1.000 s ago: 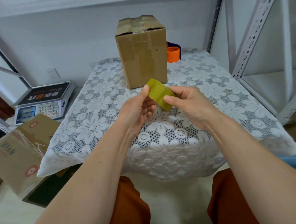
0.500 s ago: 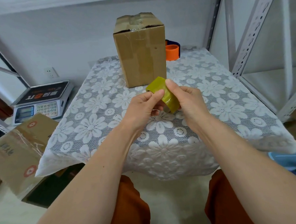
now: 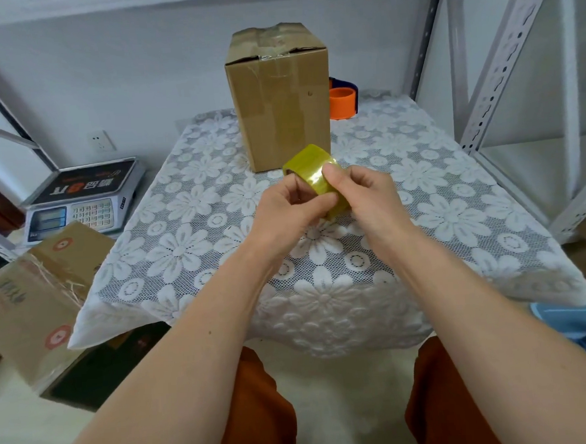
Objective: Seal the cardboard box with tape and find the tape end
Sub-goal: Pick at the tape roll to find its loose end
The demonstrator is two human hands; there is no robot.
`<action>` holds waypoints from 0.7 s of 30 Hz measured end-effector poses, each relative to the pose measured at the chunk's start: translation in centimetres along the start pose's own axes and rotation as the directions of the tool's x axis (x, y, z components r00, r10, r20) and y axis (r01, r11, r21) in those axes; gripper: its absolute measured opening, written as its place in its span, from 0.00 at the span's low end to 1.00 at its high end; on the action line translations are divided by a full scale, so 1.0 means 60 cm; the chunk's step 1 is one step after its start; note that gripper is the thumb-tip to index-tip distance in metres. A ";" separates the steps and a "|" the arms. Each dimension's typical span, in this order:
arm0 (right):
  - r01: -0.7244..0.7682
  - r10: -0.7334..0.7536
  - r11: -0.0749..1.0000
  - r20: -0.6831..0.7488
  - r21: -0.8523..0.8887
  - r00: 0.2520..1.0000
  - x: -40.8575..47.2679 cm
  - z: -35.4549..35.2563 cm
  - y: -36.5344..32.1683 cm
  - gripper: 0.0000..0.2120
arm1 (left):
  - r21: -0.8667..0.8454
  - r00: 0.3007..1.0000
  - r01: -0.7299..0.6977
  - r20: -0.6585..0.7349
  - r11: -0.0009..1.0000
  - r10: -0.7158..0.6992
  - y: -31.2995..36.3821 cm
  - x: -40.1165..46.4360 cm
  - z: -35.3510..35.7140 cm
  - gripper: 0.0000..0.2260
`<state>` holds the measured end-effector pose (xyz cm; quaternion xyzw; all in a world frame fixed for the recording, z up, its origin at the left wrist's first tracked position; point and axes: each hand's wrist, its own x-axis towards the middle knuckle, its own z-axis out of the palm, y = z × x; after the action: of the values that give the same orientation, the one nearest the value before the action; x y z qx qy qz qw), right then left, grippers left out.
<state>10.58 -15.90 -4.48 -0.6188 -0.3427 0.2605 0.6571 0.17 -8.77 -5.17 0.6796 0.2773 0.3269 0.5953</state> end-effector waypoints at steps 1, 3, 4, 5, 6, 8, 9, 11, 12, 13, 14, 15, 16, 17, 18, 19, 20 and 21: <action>0.005 -0.005 1.000 -0.003 0.003 1.000 0.000 0.001 0.000 0.24 | -0.019 1.000 0.008 -0.004 1.000 -0.008 0.000 0.002 -0.001 0.07; 0.015 -0.014 1.000 -0.008 0.006 1.000 0.000 0.002 0.002 0.22 | -0.078 1.000 0.023 -0.017 0.997 -0.024 0.001 0.005 -0.002 0.10; 0.020 -0.020 1.000 -0.009 -0.004 1.000 0.001 0.002 0.003 0.21 | -0.099 0.999 0.029 -0.025 0.995 -0.032 0.002 0.006 -0.002 0.11; 0.027 -0.027 0.999 -0.007 -0.020 1.000 0.001 0.003 0.004 0.21 | -0.111 0.999 0.036 -0.035 0.993 -0.040 0.004 0.006 -0.002 0.12; 0.038 -0.038 0.999 -0.002 -0.039 0.999 0.001 0.003 0.005 0.20 | -0.120 0.998 0.042 -0.045 0.992 -0.048 0.005 0.006 -0.001 0.12; 0.061 -0.061 0.995 0.008 -0.075 0.998 0.000 0.004 0.007 0.20 | -0.148 0.995 0.064 -0.064 0.987 -0.074 0.008 0.005 -0.001 0.12; 0.072 -0.071 0.994 0.013 -0.088 0.997 -0.001 0.005 0.006 0.19 | -0.162 0.993 0.080 -0.075 0.983 -0.093 0.009 0.005 -0.002 0.12; 0.100 -0.097 0.990 0.036 -0.100 0.995 -0.005 0.007 0.005 0.15 | -0.195 0.985 0.120 -0.103 0.973 -0.142 0.011 0.007 -0.003 0.13; 0.116 -0.110 0.987 0.051 -0.113 0.993 -0.007 0.008 0.005 0.14 | -0.224 0.979 0.139 -0.118 0.965 -0.169 0.011 0.009 -0.004 0.14; 0.132 -0.124 0.983 0.066 -0.131 0.990 -0.008 0.010 0.005 0.14 | -0.266 0.972 0.156 -0.132 0.951 -0.197 0.011 0.011 -0.005 0.15; 0.148 -0.138 0.978 0.082 -0.147 0.987 -0.009 0.011 0.006 0.15 | -0.317 0.965 0.168 -0.142 0.934 -0.222 0.012 0.013 -0.006 0.15; 0.158 -0.145 0.974 0.093 -0.160 0.985 -0.009 0.012 0.006 0.16 | -0.365 0.960 0.172 -0.147 0.915 -0.239 0.012 0.015 -0.008 0.14; 0.160 -0.145 0.972 0.095 -0.172 0.985 -0.009 0.014 0.008 0.16 | -0.410 0.958 0.165 -0.150 0.897 -0.244 0.012 0.016 -0.010 0.12; 0.155 -0.140 0.971 0.091 -0.181 0.986 -0.009 0.015 0.008 0.15 | -0.447 0.959 0.152 -0.149 0.882 -0.240 0.013 0.017 -0.013 0.10; 0.146 -0.133 0.972 0.083 -0.181 0.988 -0.008 0.016 0.010 0.15 | -0.466 0.963 0.136 -0.146 0.874 -0.228 0.013 0.018 -0.015 0.08; 0.133 -0.122 0.976 0.072 -0.171 0.990 -0.009 0.017 0.010 0.15 | -0.464 0.968 0.123 -0.138 0.877 -0.209 0.012 0.018 -0.015 0.06; 0.117 -0.109 0.981 0.060 -0.156 0.992 -0.009 0.018 0.009 0.16 | -0.444 0.975 0.114 -0.123 0.889 -0.186 0.011 0.018 -0.015 0.06; 0.102 -0.096 0.986 0.051 -0.135 0.994 -0.009 0.018 0.009 0.17 | -0.417 0.982 0.108 -0.099 0.902 -0.163 0.010 0.018 -0.013 0.07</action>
<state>9.42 -15.59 -5.09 -0.6390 -0.4046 0.2170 0.6172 0.22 -7.51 -4.41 0.4958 0.2877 0.3795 0.7262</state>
